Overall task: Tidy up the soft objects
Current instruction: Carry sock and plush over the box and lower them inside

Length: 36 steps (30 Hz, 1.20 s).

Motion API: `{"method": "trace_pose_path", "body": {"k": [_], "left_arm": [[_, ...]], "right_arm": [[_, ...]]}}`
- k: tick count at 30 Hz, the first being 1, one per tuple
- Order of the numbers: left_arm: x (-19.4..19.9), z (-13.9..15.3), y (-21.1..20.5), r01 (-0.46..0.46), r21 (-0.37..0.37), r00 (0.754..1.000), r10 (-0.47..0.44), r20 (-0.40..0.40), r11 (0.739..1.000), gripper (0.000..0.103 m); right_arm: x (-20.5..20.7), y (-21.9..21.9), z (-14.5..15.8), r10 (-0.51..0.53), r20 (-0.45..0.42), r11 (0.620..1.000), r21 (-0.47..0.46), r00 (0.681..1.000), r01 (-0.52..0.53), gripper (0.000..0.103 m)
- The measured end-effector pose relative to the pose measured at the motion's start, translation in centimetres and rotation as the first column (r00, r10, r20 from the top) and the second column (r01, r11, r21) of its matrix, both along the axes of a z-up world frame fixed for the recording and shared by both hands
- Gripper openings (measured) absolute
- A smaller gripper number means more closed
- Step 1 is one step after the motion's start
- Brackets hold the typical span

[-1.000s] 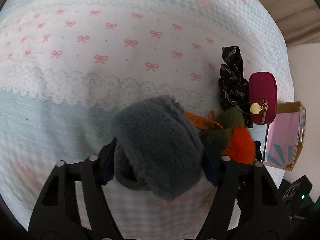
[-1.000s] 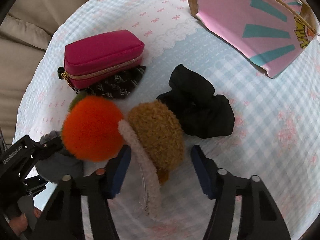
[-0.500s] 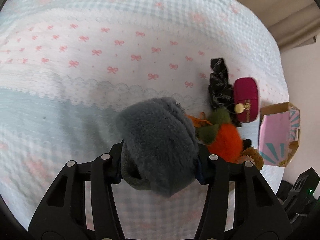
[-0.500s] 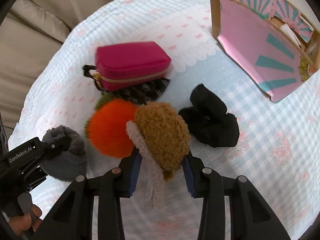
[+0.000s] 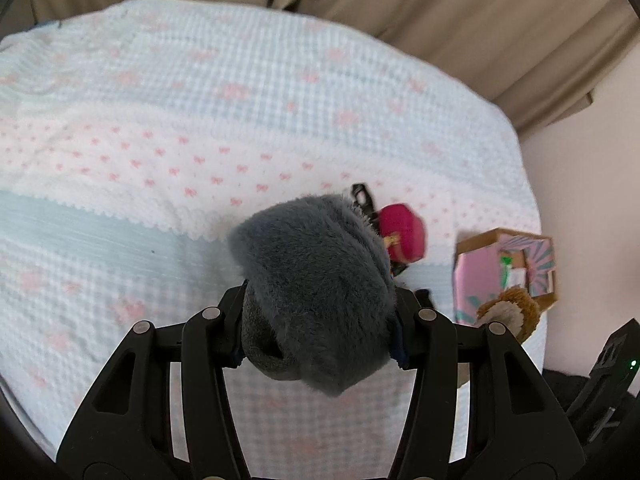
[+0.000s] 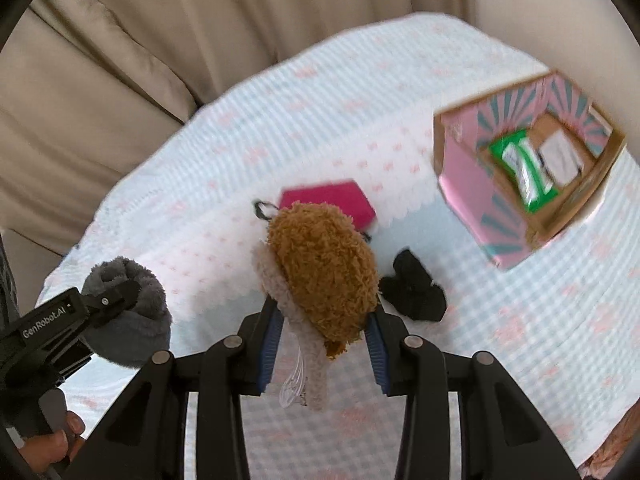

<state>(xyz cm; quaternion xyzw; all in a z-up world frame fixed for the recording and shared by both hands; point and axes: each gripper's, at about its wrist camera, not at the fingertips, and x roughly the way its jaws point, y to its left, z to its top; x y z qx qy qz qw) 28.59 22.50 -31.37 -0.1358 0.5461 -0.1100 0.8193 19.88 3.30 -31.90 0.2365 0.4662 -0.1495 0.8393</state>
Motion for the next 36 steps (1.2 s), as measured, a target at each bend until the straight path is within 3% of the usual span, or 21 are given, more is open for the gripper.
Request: {"method": "trace_pose_path", "body": {"k": [11, 21, 27, 36], "left_arm": [[-4.5, 9.0, -3.9, 0.021, -0.02, 0.993, -0.019, 0.113, 1.0, 0.049], [-8.9, 14.1, -15.5, 0.075, -0.015, 0.98, -0.071, 0.186, 0.997, 0.049], [-9.9, 13.3, -24.9, 0.107, -0.023, 0.982, -0.102, 0.156, 0.994, 0.049], [-8.8, 8.7, -38.1, 0.137, 0.001, 0.989, -0.137, 0.063, 0.991, 0.049]], "right_arm": [[-3.5, -4.5, 11.0, -0.008, 0.136, 0.999, -0.04, 0.991, 0.013, 0.036], [-7.7, -15.3, 16.3, -0.007, 0.177, 0.999, -0.039, 0.984, 0.014, 0.036], [-8.8, -23.5, 16.5, 0.027, 0.149, 0.999, -0.04, 0.988, -0.021, 0.036], [-7.5, -35.1, 13.9, 0.077, 0.089, 0.997, -0.027, 0.993, -0.075, 0.036]]}}
